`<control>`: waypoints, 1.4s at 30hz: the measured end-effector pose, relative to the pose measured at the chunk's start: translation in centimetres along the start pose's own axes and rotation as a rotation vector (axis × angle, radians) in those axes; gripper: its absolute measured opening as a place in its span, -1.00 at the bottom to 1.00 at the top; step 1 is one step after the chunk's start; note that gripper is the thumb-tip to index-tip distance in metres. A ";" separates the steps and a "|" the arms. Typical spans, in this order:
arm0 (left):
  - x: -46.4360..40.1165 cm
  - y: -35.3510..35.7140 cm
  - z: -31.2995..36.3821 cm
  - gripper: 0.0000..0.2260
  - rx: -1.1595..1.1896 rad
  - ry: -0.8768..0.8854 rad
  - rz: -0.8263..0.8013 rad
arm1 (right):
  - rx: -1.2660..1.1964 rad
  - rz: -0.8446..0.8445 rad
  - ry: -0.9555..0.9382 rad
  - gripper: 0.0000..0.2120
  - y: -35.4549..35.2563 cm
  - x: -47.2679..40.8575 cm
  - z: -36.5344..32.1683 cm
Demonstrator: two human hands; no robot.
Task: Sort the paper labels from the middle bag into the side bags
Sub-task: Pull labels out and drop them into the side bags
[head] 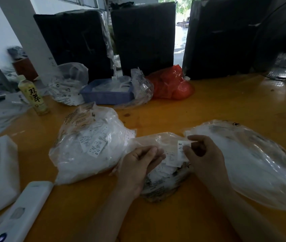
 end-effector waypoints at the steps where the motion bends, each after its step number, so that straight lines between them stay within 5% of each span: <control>1: 0.0 0.0 0.0 -0.72 -0.002 0.002 -0.004 | -0.033 -0.013 -0.007 -0.69 0.1 0.0 -0.2; 8: 0.8 1.2 0.5 -0.88 -0.121 0.069 -0.089 | -0.062 -0.130 -0.079 -0.78 1.2 0.3 -1.2; 20: 1.8 2.5 1.6 -0.76 -0.439 0.242 -0.186 | 0.108 -0.088 -0.330 -0.80 0.7 0.9 -4.1; 29: 1.5 2.1 0.9 -0.82 -0.580 0.248 -0.178 | 0.292 -0.233 -0.518 -0.78 2.2 1.4 -4.9; 35: 1.5 1.8 0.3 -0.82 -0.589 0.180 -0.150 | 0.169 -0.281 -0.325 -0.57 2.7 1.3 -3.5; 42: 1.4 1.2 0.8 -0.88 -0.541 0.159 -0.088 | 0.112 -0.237 -0.199 -0.88 2.3 1.2 -2.5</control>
Point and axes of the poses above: each hand's wrist, its own x-axis away from the middle knuckle, its own y-axis out of the palm, z = x × y, the point moved 10 cm from there along -x, towards the middle knuckle, and after that the axes turned 5 degrees about z, right-handed, at the moved point
